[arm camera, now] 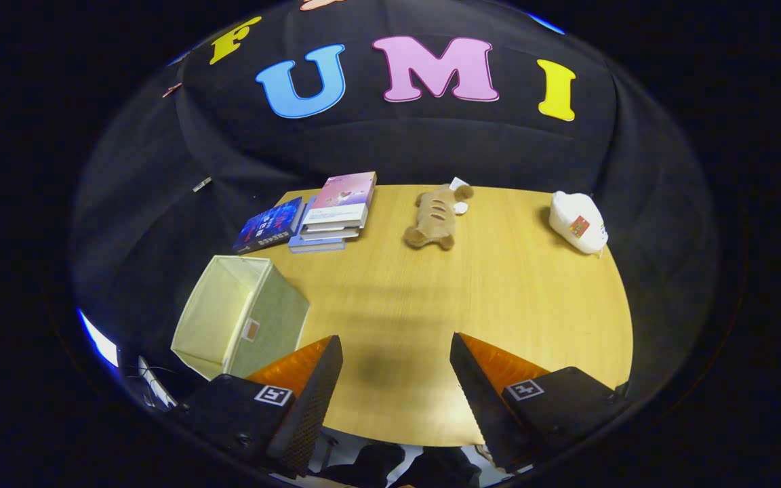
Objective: Open the storage box then place both shoes into the box .Put the left shoe in first, then the right shoe, with the right side of both shoes facing outward in a uniform manner.
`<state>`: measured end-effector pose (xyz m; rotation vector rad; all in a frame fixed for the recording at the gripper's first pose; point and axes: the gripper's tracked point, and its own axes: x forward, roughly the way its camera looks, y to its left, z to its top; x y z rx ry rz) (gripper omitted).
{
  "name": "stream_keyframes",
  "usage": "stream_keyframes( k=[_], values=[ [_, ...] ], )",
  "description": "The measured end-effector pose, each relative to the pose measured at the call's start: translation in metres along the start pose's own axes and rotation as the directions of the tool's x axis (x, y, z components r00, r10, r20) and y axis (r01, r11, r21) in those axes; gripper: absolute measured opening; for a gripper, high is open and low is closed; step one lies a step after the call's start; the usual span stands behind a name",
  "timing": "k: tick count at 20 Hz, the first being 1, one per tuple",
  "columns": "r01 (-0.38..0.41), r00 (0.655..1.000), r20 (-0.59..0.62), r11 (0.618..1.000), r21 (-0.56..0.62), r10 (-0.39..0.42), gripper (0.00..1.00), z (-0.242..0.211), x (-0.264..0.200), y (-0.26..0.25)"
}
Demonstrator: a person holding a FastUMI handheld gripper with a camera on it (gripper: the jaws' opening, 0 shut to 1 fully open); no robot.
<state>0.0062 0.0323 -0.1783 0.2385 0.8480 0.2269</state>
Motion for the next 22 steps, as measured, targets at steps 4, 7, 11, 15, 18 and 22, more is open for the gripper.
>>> stream_keyframes(
  k=[4, 7, 11, 15, 18, 22],
  values=[
    [0.038, 0.996, 0.084, 0.998, -0.057, -0.033, 0.98, 0.021, -0.012, -0.042],
    [0.035, 0.986, 0.164, 0.996, -0.084, -0.021, 0.98, 0.037, -0.023, -0.061],
    [0.019, 0.967, 0.254, 0.992, -0.128, 0.014, 0.98, 0.058, -0.034, -0.078],
    [-0.011, 0.934, 0.349, 0.985, -0.173, 0.072, 0.98, 0.075, -0.042, -0.087],
    [-0.011, 0.91, 0.4, 0.974, -0.226, 0.104, 0.98, 0.08, -0.048, -0.095],
    [-0.025, 0.897, 0.421, 0.969, -0.247, 0.131, 0.98, 0.079, -0.048, -0.102]
  ],
)
